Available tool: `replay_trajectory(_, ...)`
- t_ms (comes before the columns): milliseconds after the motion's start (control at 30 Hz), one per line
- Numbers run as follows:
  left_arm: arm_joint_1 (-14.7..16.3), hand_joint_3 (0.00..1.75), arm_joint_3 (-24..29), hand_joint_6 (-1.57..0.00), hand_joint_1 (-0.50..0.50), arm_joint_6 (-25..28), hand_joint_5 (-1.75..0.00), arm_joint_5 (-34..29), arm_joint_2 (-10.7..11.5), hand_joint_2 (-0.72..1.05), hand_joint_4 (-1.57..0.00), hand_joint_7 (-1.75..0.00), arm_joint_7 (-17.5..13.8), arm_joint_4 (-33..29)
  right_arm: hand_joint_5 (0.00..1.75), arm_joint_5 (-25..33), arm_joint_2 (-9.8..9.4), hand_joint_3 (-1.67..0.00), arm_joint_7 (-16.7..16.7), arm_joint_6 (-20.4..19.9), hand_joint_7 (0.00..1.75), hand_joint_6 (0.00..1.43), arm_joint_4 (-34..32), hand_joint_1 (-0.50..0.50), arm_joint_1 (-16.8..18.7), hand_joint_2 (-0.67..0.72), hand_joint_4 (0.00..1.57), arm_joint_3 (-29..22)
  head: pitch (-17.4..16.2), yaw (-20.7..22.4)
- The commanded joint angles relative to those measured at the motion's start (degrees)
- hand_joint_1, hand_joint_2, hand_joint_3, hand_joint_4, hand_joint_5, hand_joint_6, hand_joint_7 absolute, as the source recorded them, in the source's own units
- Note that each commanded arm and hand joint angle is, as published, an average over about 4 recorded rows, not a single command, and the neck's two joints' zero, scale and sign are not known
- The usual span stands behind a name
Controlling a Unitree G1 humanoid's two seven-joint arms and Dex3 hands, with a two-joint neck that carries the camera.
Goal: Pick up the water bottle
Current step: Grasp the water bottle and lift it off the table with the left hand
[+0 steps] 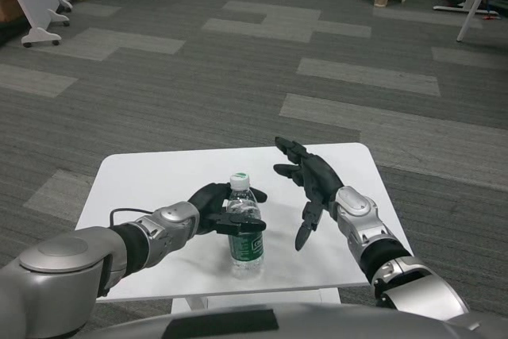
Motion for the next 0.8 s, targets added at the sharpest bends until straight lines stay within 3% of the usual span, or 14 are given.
replay_trajectory(33, -0.86, 0.09, 0.4, -1.2, 0.5, -1.35, -1.75, -0.38, 0.03, 0.69, -1.3, -1.17, 0.0, 0.39, 0.58, 0.28, 0.13, -0.08, -0.1, -0.52, 0.0, 0.0, -0.97, -0.25, 0.36, 0.72, 0.0, -0.46, 0.03, -0.03)
replay_trajectory(400, -0.84, 0.09, 0.09, -1.31, 0.5, -2.89, -1.75, 0.59, 0.03, 0.69, -1.31, -1.4, 0.18, 0.63, 0.58, 0.28, 0.18, -0.08, -0.23, -0.52, 0.0, 0.0, -1.08, -0.23, 0.57, 0.72, 0.0, -0.48, 0.04, -0.14)
replay_trajectory(600, -0.6, 0.04, 0.27, -1.33, 0.5, -11.24, -1.75, 7.46, -0.12, 0.69, -1.48, -1.61, 2.46, 1.68, 0.58, 0.28, 0.13, -0.08, -0.3, -0.52, 0.0, 0.0, -1.17, -0.23, 0.73, 0.72, 0.0, -0.57, 0.25, -0.16)
replay_trajectory(800, 0.52, 0.07, 3.0, -1.35, 0.5, -12.78, -1.75, 9.16, 0.17, 0.69, -1.5, -1.61, 2.94, 2.43, 0.58, 0.28, 0.13, -0.08, -0.32, -0.52, 0.0, 0.0, -1.26, -0.21, 0.9, 0.72, 0.0, -0.59, 0.39, 0.01)
